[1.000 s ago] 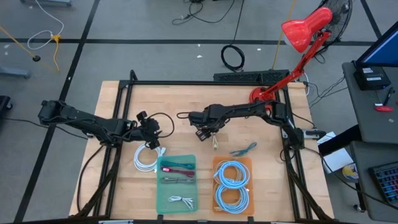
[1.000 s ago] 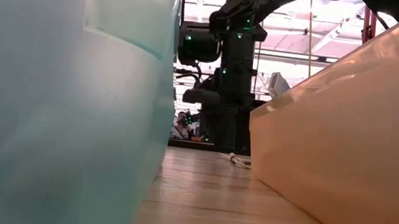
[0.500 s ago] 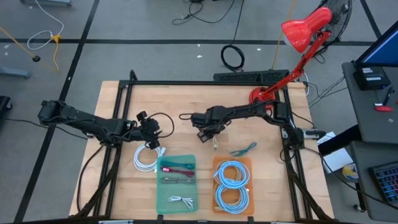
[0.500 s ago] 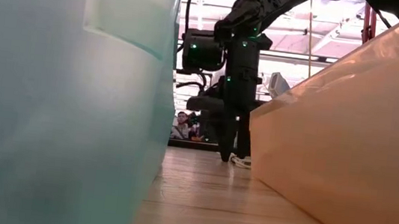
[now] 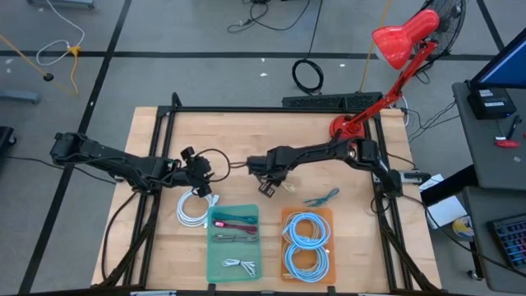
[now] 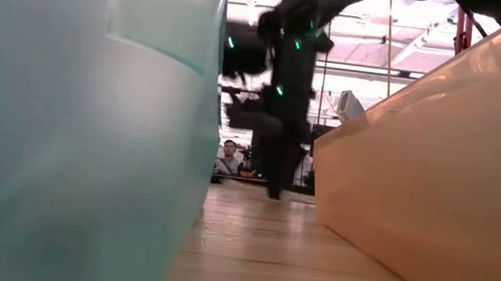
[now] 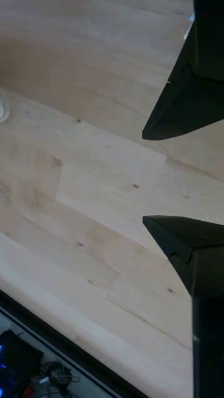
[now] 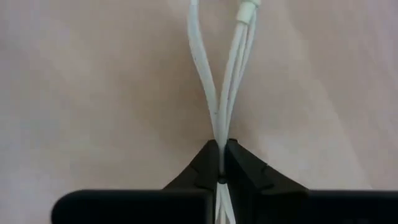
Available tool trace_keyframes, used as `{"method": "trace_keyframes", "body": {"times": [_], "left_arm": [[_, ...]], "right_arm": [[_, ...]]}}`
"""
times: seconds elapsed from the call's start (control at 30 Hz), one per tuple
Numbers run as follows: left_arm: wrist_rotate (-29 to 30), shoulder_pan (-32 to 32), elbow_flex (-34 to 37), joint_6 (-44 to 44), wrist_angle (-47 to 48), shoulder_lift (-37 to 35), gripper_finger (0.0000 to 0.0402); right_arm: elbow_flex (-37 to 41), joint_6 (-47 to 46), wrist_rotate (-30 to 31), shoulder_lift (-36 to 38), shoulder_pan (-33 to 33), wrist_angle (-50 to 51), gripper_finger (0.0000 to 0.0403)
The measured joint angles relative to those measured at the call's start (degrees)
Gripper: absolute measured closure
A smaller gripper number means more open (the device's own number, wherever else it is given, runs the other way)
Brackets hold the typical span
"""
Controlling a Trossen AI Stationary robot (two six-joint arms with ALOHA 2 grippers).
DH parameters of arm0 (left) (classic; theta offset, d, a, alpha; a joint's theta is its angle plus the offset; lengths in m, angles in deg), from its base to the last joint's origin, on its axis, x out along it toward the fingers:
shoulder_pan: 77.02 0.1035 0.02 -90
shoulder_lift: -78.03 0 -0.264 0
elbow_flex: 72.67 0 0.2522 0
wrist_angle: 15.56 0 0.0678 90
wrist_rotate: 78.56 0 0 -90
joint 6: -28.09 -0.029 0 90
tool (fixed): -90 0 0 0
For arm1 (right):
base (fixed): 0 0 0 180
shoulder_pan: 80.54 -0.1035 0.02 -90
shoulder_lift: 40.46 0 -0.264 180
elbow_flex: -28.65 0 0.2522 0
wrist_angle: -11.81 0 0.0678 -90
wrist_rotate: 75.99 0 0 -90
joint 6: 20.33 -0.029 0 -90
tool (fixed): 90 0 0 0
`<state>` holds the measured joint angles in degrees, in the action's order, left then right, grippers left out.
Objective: Pick & Place USB Port
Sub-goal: Put the gray charger cable into the green bin
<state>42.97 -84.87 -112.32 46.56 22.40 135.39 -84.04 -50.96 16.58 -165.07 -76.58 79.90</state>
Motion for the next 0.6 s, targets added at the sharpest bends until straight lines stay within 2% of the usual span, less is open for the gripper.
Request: {"method": "trace_keyframes", "body": {"times": [0.2, 0.3, 0.6], "left_arm": [[0.0, 0.0, 0.0, 0.2, 0.1, 0.0, 0.0188], [0.0, 0.0, 0.0, 0.3, 0.1, 0.0, 0.0188], [0.0, 0.0, 0.0, 1.0, 0.2, 0.0, 0.0188]], "right_arm": [[-10.9, 10.8, 7.2, 0.5, -2.7, 2.4, 0.0397], [-15.3, 15.5, 8.1, 0.4, -4.1, 1.6, 0.0399], [-18.0, 17.2, 7.8, 0.4, -10.4, -1.2, 0.0401]]}}
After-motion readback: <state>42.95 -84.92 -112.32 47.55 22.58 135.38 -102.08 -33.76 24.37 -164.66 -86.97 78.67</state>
